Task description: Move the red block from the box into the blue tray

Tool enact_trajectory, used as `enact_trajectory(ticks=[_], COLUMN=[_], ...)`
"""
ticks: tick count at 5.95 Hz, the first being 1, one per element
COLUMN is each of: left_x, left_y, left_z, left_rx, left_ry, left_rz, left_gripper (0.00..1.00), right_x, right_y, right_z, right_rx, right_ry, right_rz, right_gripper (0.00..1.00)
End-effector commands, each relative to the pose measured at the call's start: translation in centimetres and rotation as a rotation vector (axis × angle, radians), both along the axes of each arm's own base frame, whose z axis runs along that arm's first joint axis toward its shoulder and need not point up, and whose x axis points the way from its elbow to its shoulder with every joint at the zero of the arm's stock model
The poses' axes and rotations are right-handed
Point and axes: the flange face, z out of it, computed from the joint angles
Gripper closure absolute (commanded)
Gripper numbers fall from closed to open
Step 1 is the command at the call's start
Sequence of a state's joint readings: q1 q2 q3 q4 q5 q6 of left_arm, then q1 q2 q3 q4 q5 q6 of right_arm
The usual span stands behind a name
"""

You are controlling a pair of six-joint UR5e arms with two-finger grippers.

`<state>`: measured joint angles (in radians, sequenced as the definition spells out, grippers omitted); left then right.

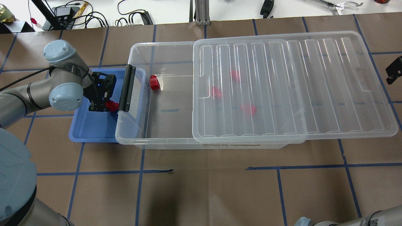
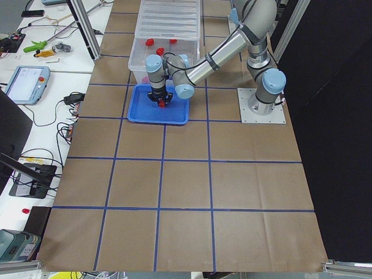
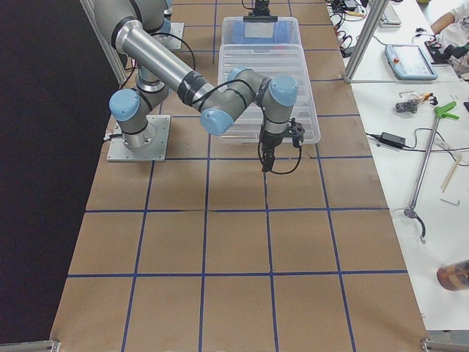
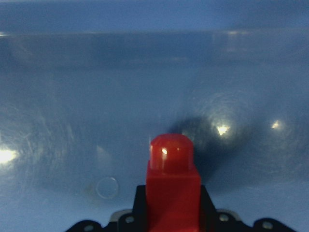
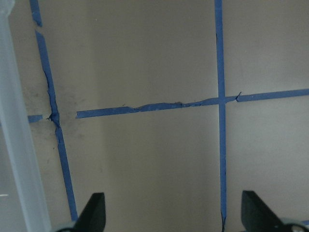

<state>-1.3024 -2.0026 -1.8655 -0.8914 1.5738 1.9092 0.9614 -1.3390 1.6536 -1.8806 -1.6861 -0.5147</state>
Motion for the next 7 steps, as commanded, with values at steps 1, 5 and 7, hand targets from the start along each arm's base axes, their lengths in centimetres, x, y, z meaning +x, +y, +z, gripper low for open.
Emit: enact_trajectory(ticks=[1,5,7], left_x=[0.1,-1.5,-2.1], left_y=[-0.3,0.8,2.4], left_z=[0.7,13.2,22.4], left_rx=[-0.010,0.059,0.131], left_ry=[-0.006,0.012,0.028], left_rz=[0.004,0.036,0.084], left_gripper=[0.02,0.02,0.02], right_x=[1.5,3.0,5.4], right_y=[1.6,1.9,1.3], right_z=[-0.4,0.0,0.6], right_rx=[0.010,0.000,-0.010], right_ry=[-0.010,-0.024,-0.015], right_rz=[-0.033,-0.025,0.019], right_gripper=[0.00,0.00,0.00])
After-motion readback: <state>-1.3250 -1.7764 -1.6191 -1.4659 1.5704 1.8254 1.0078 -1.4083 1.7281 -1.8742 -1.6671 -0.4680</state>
